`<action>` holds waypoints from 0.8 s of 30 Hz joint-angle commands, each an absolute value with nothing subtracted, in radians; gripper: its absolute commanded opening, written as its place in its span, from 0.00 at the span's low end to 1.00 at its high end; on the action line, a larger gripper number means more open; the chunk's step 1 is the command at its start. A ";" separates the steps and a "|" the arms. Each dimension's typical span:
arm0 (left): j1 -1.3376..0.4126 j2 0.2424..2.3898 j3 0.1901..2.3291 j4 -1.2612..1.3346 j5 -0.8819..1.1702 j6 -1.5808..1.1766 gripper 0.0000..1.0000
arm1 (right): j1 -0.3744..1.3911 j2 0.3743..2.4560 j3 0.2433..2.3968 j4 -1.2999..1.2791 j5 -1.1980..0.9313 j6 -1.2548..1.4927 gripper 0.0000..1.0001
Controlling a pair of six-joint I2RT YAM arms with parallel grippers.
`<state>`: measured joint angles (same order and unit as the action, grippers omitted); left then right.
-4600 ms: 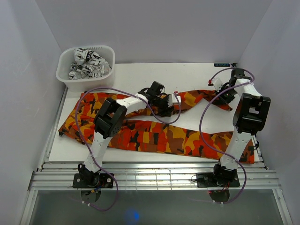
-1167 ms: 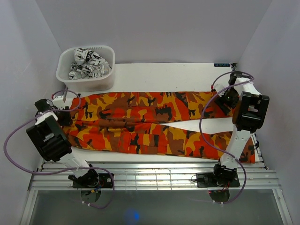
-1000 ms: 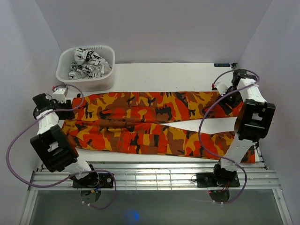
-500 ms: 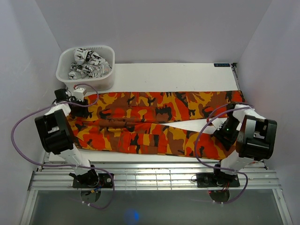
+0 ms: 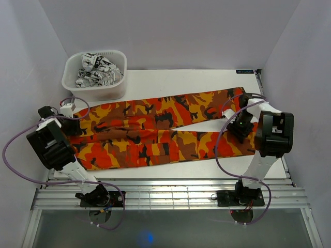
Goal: Fold and stack the trousers
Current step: Flatten the trousers out
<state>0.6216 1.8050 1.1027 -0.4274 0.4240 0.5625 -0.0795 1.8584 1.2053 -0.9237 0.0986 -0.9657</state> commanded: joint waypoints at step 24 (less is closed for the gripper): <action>-0.113 1.670 1.229 -0.647 0.733 0.598 0.62 | -0.026 1.925 1.312 -0.661 0.032 -1.193 0.71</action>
